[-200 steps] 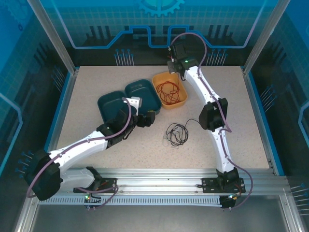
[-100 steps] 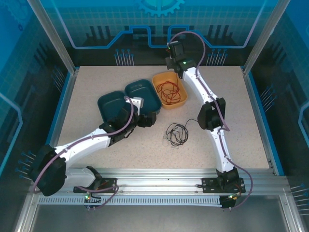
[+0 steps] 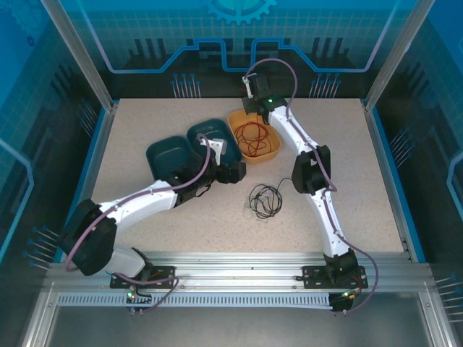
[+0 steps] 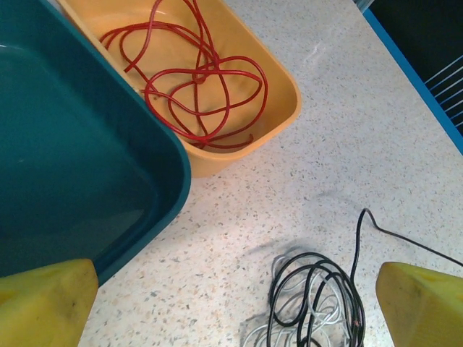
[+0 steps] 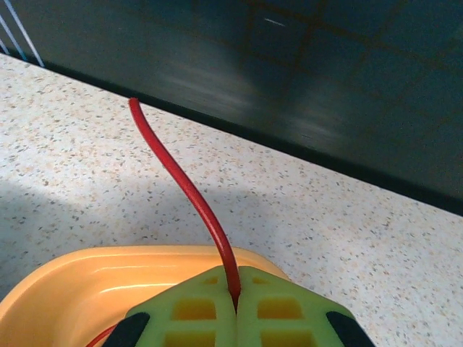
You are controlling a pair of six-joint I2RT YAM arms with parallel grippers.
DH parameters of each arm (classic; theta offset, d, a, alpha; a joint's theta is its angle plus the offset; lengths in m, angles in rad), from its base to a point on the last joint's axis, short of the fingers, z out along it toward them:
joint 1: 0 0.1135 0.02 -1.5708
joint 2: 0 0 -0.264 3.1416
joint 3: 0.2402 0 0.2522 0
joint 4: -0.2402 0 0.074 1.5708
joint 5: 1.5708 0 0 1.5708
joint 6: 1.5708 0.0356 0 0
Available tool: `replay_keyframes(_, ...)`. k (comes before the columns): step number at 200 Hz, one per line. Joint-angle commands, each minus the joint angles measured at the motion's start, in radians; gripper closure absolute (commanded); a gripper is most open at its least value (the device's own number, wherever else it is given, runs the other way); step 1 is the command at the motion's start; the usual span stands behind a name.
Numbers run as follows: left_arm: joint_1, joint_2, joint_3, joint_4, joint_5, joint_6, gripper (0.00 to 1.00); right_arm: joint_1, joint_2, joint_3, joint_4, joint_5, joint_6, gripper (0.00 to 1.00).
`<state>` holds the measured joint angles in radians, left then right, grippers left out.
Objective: Untangle the cables
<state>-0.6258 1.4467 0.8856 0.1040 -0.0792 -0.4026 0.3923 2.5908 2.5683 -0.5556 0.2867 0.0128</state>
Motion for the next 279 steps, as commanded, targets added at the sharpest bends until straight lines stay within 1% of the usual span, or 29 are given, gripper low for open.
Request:
replay_keyframes(1,0.023,0.034,0.047,0.027,0.058,-0.047,0.01,0.005,0.022,-0.016,0.019,-0.065,-0.041,1.0)
replay_keyframes(39,0.048,0.099,0.085,0.058,0.13,-0.09,0.04,-0.023,0.011,-0.01,-0.033,-0.08,-0.048,1.0)
replay_keyframes(67,0.052,0.146,0.119,0.083,0.169,-0.102,0.05,-0.051,-0.028,-0.03,-0.043,-0.017,-0.023,1.0)
replay_keyframes(84,0.051,0.182,0.15,0.09,0.185,-0.101,0.08,-0.059,-0.05,-0.049,-0.037,0.015,-0.013,1.0)
replay_keyframes(117,0.064,0.287,0.231,0.135,0.231,-0.149,0.26,-0.053,-0.069,-0.092,-0.024,0.016,-0.005,1.0)
replay_keyframes(142,0.088,0.374,0.302,0.144,0.245,-0.246,0.42,-0.052,-0.083,-0.105,-0.03,0.009,0.021,1.0)
replay_keyframes(156,0.105,0.413,0.345,0.129,0.24,-0.287,0.49,-0.056,-0.095,-0.113,-0.04,-0.002,0.044,1.0)
replay_keyframes(187,0.125,0.496,0.459,0.06,0.233,-0.317,0.58,-0.058,-0.162,-0.181,-0.029,-0.041,0.078,1.0)
replay_keyframes(201,0.129,0.543,0.517,0.026,0.238,-0.323,0.61,-0.059,-0.196,-0.211,-0.02,-0.041,0.087,1.0)
replay_keyframes(238,0.134,0.65,0.649,-0.023,0.295,-0.354,0.74,-0.058,-0.259,-0.256,-0.028,0.021,0.102,1.0)
replay_keyframes(256,0.134,0.665,0.673,-0.027,0.307,-0.35,0.74,-0.059,-0.259,-0.257,-0.05,0.066,0.109,1.0)
replay_keyframes(279,0.134,0.647,0.673,-0.018,0.326,-0.33,0.74,-0.061,-0.287,-0.254,-0.077,0.12,0.116,1.0)
